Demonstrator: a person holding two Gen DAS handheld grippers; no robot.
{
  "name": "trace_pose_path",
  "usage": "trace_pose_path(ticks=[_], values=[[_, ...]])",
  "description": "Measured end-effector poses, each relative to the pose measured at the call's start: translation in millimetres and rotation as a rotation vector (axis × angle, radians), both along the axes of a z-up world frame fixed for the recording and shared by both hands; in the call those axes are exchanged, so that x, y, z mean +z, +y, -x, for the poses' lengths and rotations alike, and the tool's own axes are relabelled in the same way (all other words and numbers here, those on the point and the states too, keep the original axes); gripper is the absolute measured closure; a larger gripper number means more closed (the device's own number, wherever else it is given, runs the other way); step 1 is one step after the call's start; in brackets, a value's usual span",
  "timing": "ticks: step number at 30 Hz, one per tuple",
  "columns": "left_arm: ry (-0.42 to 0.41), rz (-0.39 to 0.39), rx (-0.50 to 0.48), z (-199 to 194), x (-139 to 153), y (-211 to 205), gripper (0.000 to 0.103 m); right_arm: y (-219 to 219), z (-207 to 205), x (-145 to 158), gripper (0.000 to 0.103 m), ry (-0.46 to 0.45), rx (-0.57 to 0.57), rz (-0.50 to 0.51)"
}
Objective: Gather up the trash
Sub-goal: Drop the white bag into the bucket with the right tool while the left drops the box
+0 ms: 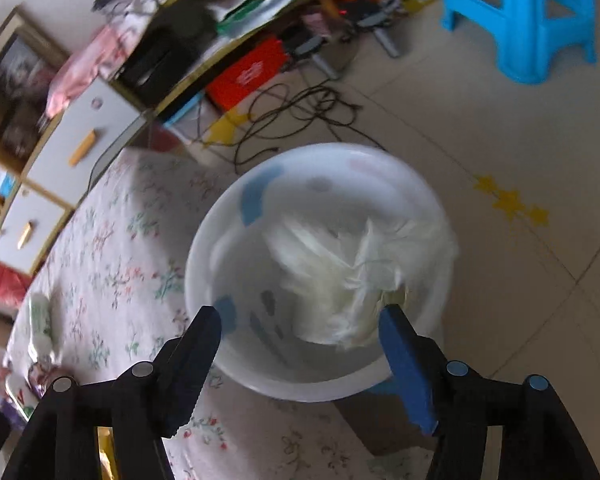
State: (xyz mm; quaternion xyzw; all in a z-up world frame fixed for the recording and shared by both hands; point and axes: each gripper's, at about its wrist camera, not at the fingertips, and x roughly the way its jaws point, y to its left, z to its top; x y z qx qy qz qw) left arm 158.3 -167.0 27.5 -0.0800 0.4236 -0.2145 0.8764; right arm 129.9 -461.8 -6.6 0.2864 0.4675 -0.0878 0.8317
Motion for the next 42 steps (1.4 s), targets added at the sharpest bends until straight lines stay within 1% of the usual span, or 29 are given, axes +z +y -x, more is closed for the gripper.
trace_pose_path(ticks=[3, 6, 9, 13, 17, 18, 19, 20, 21, 23, 28, 31, 33, 36, 42], values=[[-0.009, 0.014, -0.021, -13.3, -1.4, -27.4, 0.041, -13.5, 9.7, 7.7, 0.032, -0.002, -0.018, 0.024], [-0.025, 0.01, -0.042, -25.8, -6.0, -55.7, 0.041, -23.0, 23.0, 16.7, 0.032, 0.017, -0.027, 0.111], [-0.042, 0.003, -0.066, -35.8, -11.3, -82.2, 0.041, -36.5, 36.1, 21.1, 0.032, 0.024, -0.05, 0.166], [-0.072, -0.027, -0.097, -44.9, -17.5, -113.4, 0.041, -52.0, 48.7, 23.3, 0.03, 0.017, -0.08, 0.169], [-0.108, -0.039, -0.105, -47.9, -20.6, -130.9, 0.04, -57.5, 50.7, 23.7, 0.03, 0.017, -0.083, 0.171], [-0.114, -0.045, -0.107, -49.3, -21.8, -135.0, 0.036, -58.0, 50.6, 24.4, 0.03, 0.017, -0.084, 0.173], [-0.102, -0.062, -0.115, -51.6, -24.0, -139.3, 0.019, -59.0, 50.0, 24.2, 0.029, 0.016, -0.086, 0.173], [-0.073, -0.09, -0.11, -53.9, -26.9, -142.2, 0.011, -59.2, 49.8, 24.7, 0.028, 0.015, -0.088, 0.174], [-0.051, -0.106, -0.095, -57.1, -28.8, -142.0, 0.0, -59.0, 49.3, 25.3, 0.026, 0.013, -0.09, 0.174], [-0.05, -0.097, -0.079, -54.6, -28.7, -137.6, 0.0, -57.5, 48.1, 26.6, 0.023, 0.007, -0.094, 0.176], [-0.043, -0.175, -0.073, -44.0, -27.0, -121.6, 0.0, -52.1, 47.1, 31.0, 0.016, 0.005, -0.097, 0.202], [-0.049, -0.197, -0.054, -36.8, -24.0, -104.8, 0.0, -46.2, 45.8, 34.1, 0.012, 0.001, -0.097, 0.223], [-0.034, -0.185, -0.056, -32.1, -21.0, -91.4, 0.0, -41.9, 45.4, 36.2, 0.006, -0.004, -0.092, 0.231], [-0.022, -0.183, -0.021, -20.7, -15.9, -65.5, 0.0, -30.2, 43.9, 40.1, 0.002, -0.012, -0.068, 0.251], [-0.011, -0.188, 0.005, 6.8, -4.6, -13.8, 0.0, -0.1, 40.7, 46.3, 0.001, -0.017, 0.0, 0.279]])
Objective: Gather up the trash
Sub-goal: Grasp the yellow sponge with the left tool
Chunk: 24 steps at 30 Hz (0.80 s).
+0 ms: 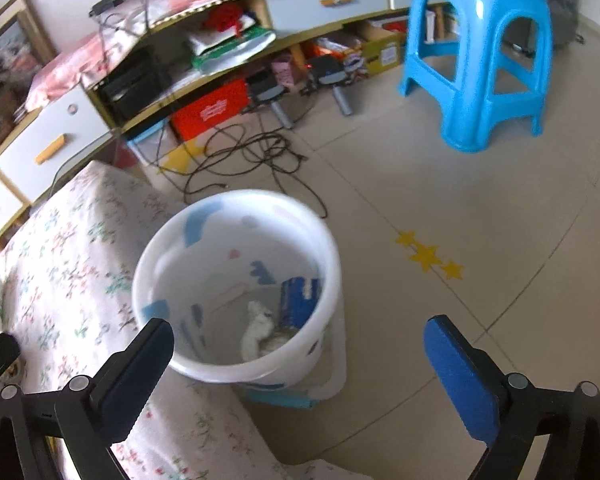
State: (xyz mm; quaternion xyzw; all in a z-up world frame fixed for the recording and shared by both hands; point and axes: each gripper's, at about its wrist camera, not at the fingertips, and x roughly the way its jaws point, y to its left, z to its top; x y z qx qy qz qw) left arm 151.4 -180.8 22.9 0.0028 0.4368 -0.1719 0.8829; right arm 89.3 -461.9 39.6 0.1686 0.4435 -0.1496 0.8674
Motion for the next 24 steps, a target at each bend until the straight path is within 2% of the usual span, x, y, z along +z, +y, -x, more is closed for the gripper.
trace_pose_path(ticks=[5, 9, 16, 18, 22, 24], values=[[-0.015, -0.066, 0.037, 22.7, 4.7, 48.5, 0.0, 30.3, -1.8, 1.8, 0.001, 0.002, 0.073, 0.032], [-0.015, -0.085, 0.074, 33.8, 3.6, 86.9, 0.0, 57.4, -2.5, 3.0, 0.001, 0.004, 0.129, 0.071], [0.053, -0.061, 0.18, 46.6, -13.6, 156.1, 0.0, 94.4, -1.6, 0.7, 0.001, 0.007, 0.207, 0.087], [0.093, -0.053, 0.193, 48.1, -17.5, 170.4, 0.0, 102.4, -2.8, -1.6, 0.001, 0.015, 0.223, 0.092], [0.153, 0.047, 0.169, 52.4, -20.2, 189.2, 0.0, 115.0, -1.5, -4.7, 0.001, 0.024, 0.24, 0.099], [0.17, 0.043, 0.179, 53.1, -22.7, 193.7, 0.0, 119.6, -1.4, -6.3, 0.001, 0.03, 0.246, 0.103]])
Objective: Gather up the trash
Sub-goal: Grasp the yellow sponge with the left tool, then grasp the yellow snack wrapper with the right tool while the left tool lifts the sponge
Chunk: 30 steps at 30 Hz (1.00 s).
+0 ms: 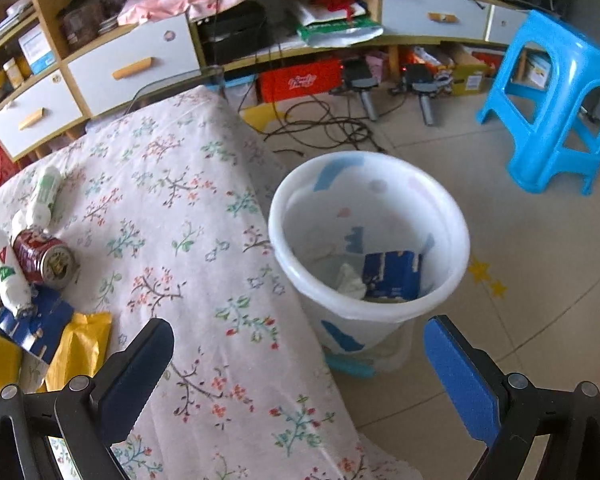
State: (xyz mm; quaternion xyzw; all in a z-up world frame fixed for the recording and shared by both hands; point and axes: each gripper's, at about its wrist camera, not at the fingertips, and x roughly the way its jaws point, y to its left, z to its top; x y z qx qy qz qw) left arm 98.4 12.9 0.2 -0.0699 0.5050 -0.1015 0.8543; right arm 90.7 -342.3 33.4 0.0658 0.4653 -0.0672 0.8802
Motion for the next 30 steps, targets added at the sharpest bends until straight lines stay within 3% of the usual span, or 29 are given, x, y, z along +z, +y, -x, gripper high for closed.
trace_pose_path(ticks=[2, 6, 8, 10, 12, 20, 30], values=[[0.008, 0.006, 0.005, 0.6, -3.2, 3.8, 0.002, 4.6, -0.2, -2.6, 0.001, 0.009, 0.007, 0.004], [0.049, 0.073, 0.003, -2.4, -12.3, 11.1, 0.016, 15.3, 0.9, -5.8, 0.001, 0.018, 0.03, 0.009], [0.051, 0.08, 0.003, -5.2, -15.3, 12.8, 0.029, 21.7, 2.1, -7.2, 0.001, 0.021, 0.044, 0.01], [0.066, 0.102, 0.002, -8.5, -18.9, 13.5, 0.054, 29.6, 1.1, -8.9, 0.001, 0.027, 0.064, 0.005], [0.069, 0.119, -0.002, -8.7, -20.2, 13.6, 0.07, 37.0, 0.3, -11.9, 0.001, 0.037, 0.084, -0.013], [-0.013, 0.129, -0.05, 7.3, 1.1, 7.6, 0.072, 68.2, -7.7, -25.1, 0.001, 0.086, 0.154, -0.078], [-0.115, 0.126, -0.029, 37.6, 28.2, 36.7, 0.072, 129.5, -21.1, -49.3, 0.001, 0.165, 0.264, -0.106]])
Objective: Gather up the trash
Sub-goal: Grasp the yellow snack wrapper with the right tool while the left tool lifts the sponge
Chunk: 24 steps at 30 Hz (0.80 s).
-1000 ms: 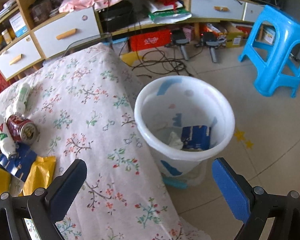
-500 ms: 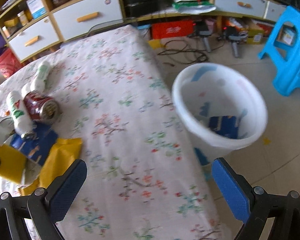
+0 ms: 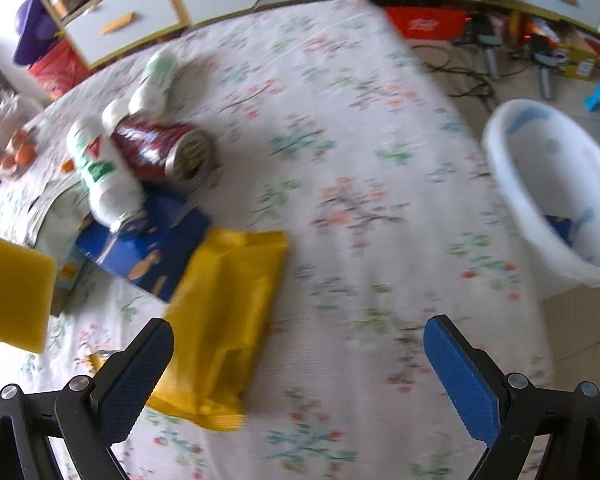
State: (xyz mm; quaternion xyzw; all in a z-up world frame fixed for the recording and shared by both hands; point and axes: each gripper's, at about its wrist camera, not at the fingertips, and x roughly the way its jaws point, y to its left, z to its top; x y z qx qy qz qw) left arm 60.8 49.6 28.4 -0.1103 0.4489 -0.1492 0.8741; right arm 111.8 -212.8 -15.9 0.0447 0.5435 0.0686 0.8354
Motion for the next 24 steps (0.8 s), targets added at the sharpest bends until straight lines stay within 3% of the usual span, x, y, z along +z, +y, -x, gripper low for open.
trace_pose_path(ticks=[13, 17, 24], values=[[0.021, 0.027, 0.049, 9.6, -6.9, 37.2, 0.072, 64.8, -13.3, -48.6, 0.001, 0.095, 0.08, 0.115], [0.023, 0.042, 0.047, 12.6, -6.3, 38.8, 0.072, 71.4, -11.5, -51.5, 0.001, 0.08, 0.091, 0.182], [0.021, 0.048, 0.033, 16.7, -4.9, 35.0, 0.072, 69.7, -5.1, -51.1, 0.004, 0.072, 0.099, 0.185]])
